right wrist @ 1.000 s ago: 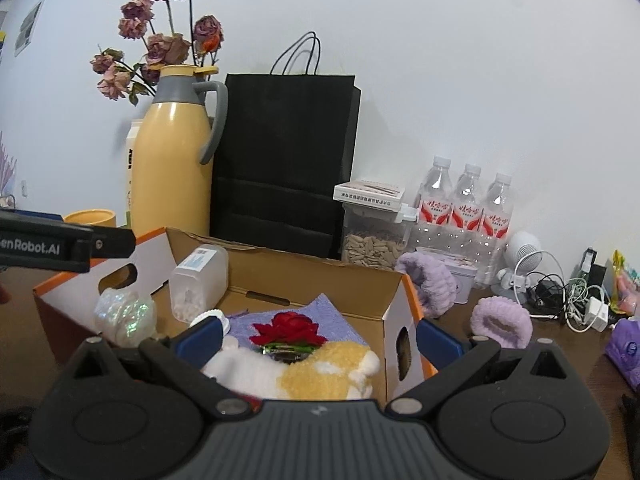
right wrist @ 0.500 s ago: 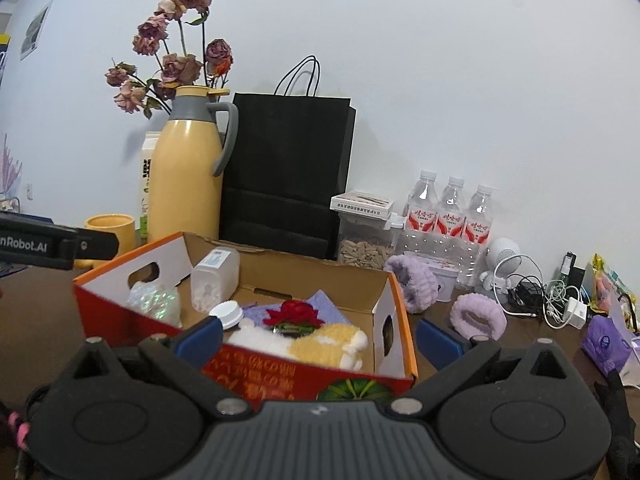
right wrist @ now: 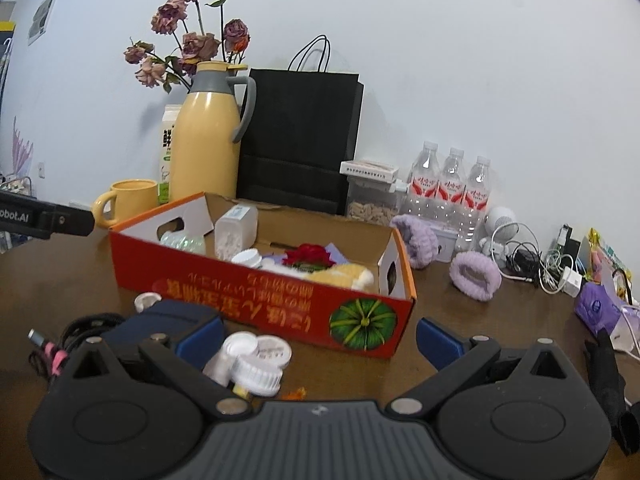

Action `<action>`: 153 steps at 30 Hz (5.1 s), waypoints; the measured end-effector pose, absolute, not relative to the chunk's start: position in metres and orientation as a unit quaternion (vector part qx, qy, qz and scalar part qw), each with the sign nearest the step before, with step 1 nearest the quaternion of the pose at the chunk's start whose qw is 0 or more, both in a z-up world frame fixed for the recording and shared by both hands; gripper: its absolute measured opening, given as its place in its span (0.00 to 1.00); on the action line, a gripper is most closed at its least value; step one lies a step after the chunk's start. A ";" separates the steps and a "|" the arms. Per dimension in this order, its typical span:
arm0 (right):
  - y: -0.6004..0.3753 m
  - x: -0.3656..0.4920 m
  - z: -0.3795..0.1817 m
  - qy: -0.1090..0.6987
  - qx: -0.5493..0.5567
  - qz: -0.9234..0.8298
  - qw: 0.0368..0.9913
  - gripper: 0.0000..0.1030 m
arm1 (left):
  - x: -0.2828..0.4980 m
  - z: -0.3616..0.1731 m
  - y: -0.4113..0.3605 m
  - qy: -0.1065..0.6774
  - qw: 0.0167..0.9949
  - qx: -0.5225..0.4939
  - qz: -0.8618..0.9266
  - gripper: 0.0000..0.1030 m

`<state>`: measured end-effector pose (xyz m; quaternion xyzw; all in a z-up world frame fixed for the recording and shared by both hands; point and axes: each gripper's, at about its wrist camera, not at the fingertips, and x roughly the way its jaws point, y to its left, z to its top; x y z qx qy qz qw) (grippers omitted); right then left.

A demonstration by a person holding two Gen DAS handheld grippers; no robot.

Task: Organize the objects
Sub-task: 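Move both grippers back to the navy pouch and braided cable, then grasp the navy pouch with the right gripper while the left grasps the braided cable, then drop the navy pouch into the box with the right gripper while the left drops the cable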

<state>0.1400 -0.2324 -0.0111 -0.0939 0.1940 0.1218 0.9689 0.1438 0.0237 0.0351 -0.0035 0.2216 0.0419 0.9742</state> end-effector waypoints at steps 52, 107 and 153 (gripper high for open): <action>-0.179 0.148 0.009 0.234 -0.036 0.210 0.949 0.59 | 0.129 0.002 0.058 0.301 0.953 -0.015 0.020 1.00; -0.227 0.128 -0.034 0.163 -0.023 0.172 0.971 0.59 | 0.148 -0.032 0.000 0.322 0.946 -0.013 -0.039 0.86; -0.217 0.336 -0.019 0.173 -0.036 0.118 0.977 0.98 | 0.332 0.026 -0.002 0.299 0.951 -0.057 -0.054 1.00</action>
